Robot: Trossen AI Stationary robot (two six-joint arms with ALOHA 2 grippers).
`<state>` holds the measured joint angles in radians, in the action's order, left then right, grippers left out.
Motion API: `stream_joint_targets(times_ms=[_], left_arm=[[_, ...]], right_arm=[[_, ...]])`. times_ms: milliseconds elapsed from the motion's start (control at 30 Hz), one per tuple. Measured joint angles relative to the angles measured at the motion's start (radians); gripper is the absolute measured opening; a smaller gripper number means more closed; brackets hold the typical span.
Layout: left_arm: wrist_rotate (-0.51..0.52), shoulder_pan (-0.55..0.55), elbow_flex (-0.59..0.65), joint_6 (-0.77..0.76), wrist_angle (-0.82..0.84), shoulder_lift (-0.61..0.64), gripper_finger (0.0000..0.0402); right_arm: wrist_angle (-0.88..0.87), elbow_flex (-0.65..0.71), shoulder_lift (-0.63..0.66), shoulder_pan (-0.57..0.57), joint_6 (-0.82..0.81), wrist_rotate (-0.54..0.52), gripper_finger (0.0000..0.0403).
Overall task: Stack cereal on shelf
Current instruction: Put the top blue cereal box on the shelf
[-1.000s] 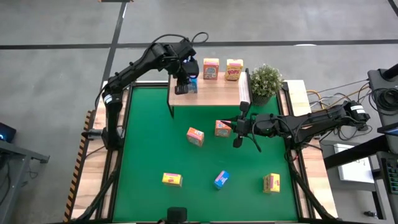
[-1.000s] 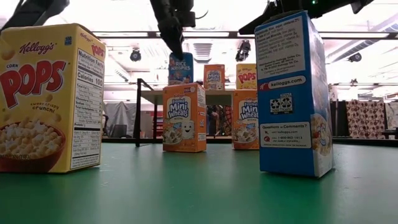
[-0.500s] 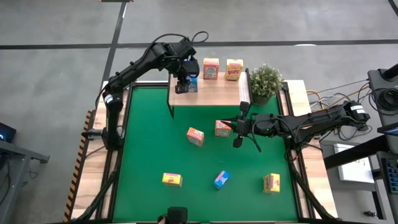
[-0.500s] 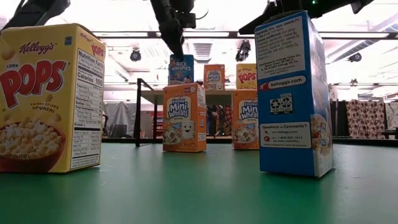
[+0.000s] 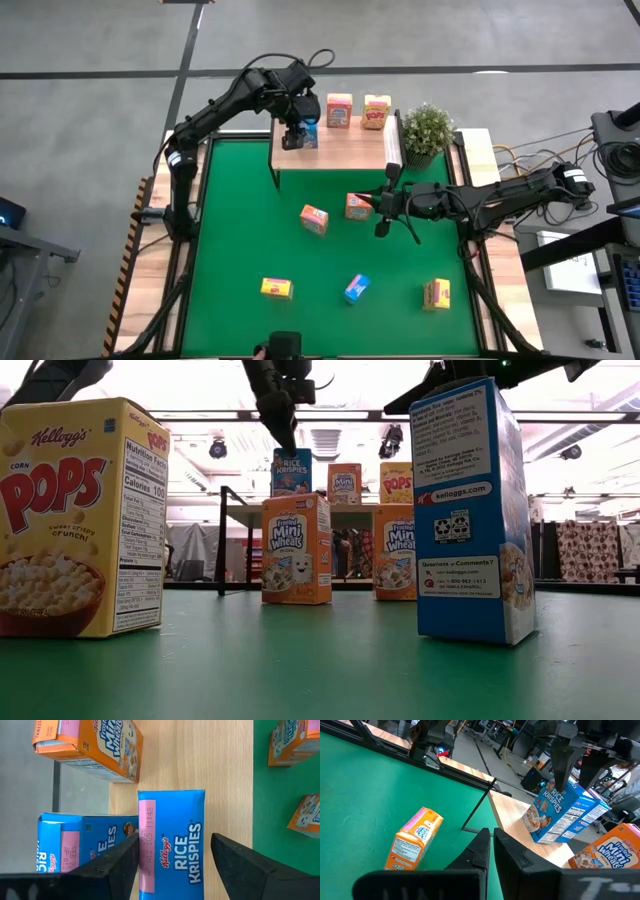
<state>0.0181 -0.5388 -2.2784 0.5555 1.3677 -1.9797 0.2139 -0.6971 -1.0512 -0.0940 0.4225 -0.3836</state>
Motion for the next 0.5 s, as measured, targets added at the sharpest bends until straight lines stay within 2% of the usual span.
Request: stream_joint_targets(times_ms=[300,500], left_arm=[[0.004,-0.006,-0.001,-0.014,-0.006,0.002,0.0239],[0.053,-0.009,-0.001,0.003,-0.016,0.002,0.025]], right_arm=[[0.0,0.0,0.0,0.0,0.0,0.0,0.0013],[0.0,0.0,0.0,0.0,0.0,0.0,0.0013]])
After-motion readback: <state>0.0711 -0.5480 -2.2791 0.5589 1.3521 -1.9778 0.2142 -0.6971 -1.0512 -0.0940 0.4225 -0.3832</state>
